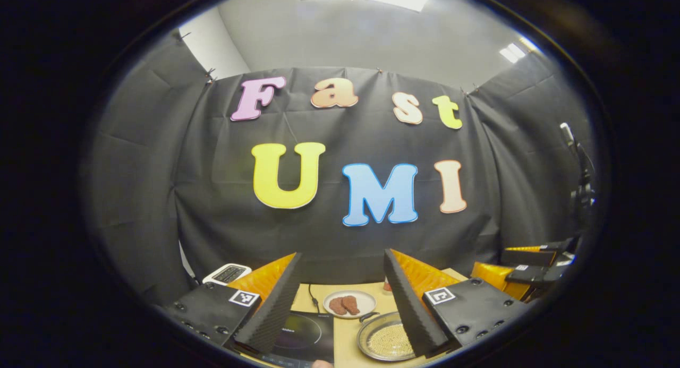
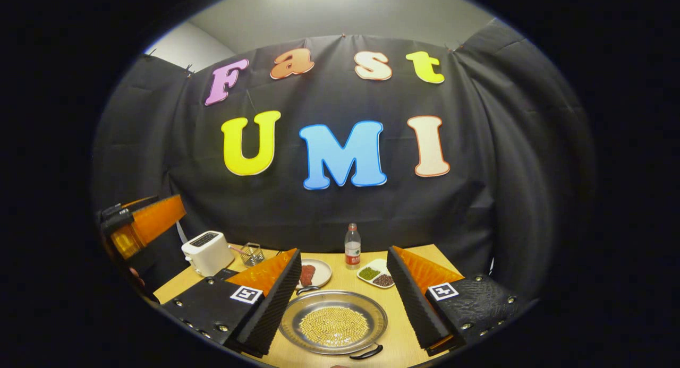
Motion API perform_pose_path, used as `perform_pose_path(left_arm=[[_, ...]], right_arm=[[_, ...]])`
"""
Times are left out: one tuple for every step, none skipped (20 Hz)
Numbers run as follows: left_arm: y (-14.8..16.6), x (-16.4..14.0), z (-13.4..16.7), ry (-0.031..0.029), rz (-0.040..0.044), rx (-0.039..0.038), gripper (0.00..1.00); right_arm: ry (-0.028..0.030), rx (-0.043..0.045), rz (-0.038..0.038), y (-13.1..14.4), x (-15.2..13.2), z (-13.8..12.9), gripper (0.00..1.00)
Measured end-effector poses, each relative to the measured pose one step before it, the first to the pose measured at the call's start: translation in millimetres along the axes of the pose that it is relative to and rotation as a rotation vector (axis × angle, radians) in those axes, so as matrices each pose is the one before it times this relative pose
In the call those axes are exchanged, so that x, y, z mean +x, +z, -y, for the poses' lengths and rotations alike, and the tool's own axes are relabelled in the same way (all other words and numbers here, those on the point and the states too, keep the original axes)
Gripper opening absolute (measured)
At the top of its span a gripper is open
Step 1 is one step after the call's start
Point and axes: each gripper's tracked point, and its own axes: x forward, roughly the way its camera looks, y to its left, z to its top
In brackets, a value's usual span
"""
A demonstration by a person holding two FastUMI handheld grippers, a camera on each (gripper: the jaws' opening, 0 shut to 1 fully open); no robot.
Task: First push the handle of the pot to place it horizontally, then grasp the pot with both hands and set it on the induction cooktop.
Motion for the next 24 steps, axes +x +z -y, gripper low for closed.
perform_pose_path(left_arm=[[-1.56, 0.57, -1.93, 0.00219, -0.00298, 0.00066, 1.0], [-1.47, 0.53, -1.12, 0.00183, -0.00279, 0.00024, 1.0], [-1.87, 0.77, -0.34, 0.00134, -0.00446, 0.00009, 1.0], [-1.32, 1.49, -0.45, 0.0017, -0.00447, 0.00178, 1.0], [-1.95, -0.27, -1.65, 0.00214, -0.00312, 0.00175, 1.0], [-2.13, 1.31, -0.81, 0.00138, -0.0051, 0.0012, 0.98], [-3.23, 1.88, -0.55, 0.00116, -0.00573, -0.00003, 1.0], [-2.4, 0.93, -0.22, 0.001, -0.00496, 0.0, 1.0], [-2.73, -0.32, -0.2, 0.00202, -0.00467, 0.00075, 0.98], [-1.45, 1.22, -0.03, 0.0018, -0.00417, 0.00102, 0.98], [-1.68, 1.32, -0.52, 0.00074, -0.00434, 0.00055, 0.98], [-0.64, 1.94, -0.64, 0.00144, -0.00332, 0.00148, 0.98], [-0.5, 0.32, -0.85, 0.00258, -0.00262, 0.00208, 0.98], [-0.87, 1.18, -0.61, 0.00287, -0.00243, 0.00126, 0.98], [-2.84, 2.05, -0.03, 0.00089, -0.00414, 0.00028, 0.98], [-0.58, 0.04, -0.38, 0.00353, -0.00122, -0.00005, 0.98], [-0.71, -0.08, -0.28, 0.004, -0.00229, 0.00005, 0.97], [-0.16, 0.44, -0.49, 0.00195, -0.00326, -0.00026, 0.97], [-1.04, 1.15, -0.4, 0.00265, -0.00277, 0.00092, 0.98], [-0.18, 1.78, -0.46, 0.0034, -0.00143, 0.00153, 0.97], [-1.36, 1.94, -0.6, 0.00272, -0.00251, 0.00068, 0.97], [-0.52, 1.13, 0.2, 0.00116, -0.00294, 0.00059, 0.98], [-0.87, -0.39, 0.09, 0.00304, -0.00171, 0.00076, 0.98], [0.53, 1.41, -0.65, 0.00291, -0.00116, 0.00047, 0.98]], right_arm=[[0.0137, 0.00029, -0.03592, -13.89, 1.99, -1.56, 0.98], [0.01427, -0.00088, -0.03641, -13.68, 1.92, -1.89, 0.98], [0.00957, 0.00152, -0.04025, -16.16, 2.9, -0.4, 0.98], [0.01235, 0.00001, -0.03831, -14.47, 2.27, -1.59, 0.98], [0.01012, -0.00116, -0.03783, -13.09, 2.32, -1.72, 0.97], [0.01058, -0.00347, -0.03544, -12.53, 3.88, -0.51, 0.92], [0.00581, -0.00123, -0.03462, -13.79, 2.89, -0.36, 0.91], [0.01532, 0.00345, -0.03681, -11.89, 3.48, -1.53, 0.81], [-0.00473, -0.00159, -0.0427, -13.61, 5.04, 1.09, 0.8], [0.00252, 0.00374, -0.03708, -11.01, 2.72, 1.38, 0.64], [-0.00348, 0.00119, -0.03494, -11.63, 2.46, 0.08, 0.58], [0.00926, -0.00138, -0.03574, -9.92, 2.91, -1.59, 0.52], [-0.00617, -0.00247, -0.03313, -8.4, 1.4, 0.91, 0.52], [-0.00737, 0.00497, -0.03517, -10.07, 0.85, 2.07, 0.23], [0.03518, 0.00649, -0.03746, -8.04, -1.7, -3.82, 0.16], [0.01233, -0.0014, -0.0337, -11.74, 9.05, -1.55, 0.19], [-0.00284, -0.00292, -0.02366, -5.78, 1.6, 1.83, 0.21], [-0.00505, 0.00203, -0.02123, -6.8, 7.68, 3.18, 0.02], [0.00589, -0.00501, -0.02438, -6.22, 0.57, 0.63, 0.03], [0.00494, -0.00629, -0.02406, -6.3, 3.2, 0.63, 0.07], [0.00734, -0.00091, -0.02073, -6.1, 1.69, -0.92, 0.08], [0.0055, -0.003, -0.02634, -6.21, 2.95, -0.29, 0.08], [0.00326, -0.00586, -0.02426, -6.85, 2.77, 0.78, 0.08], [-0.00087, -0.0022, -0.02503, -5.88, 3.98, 1.48, 0.08]])
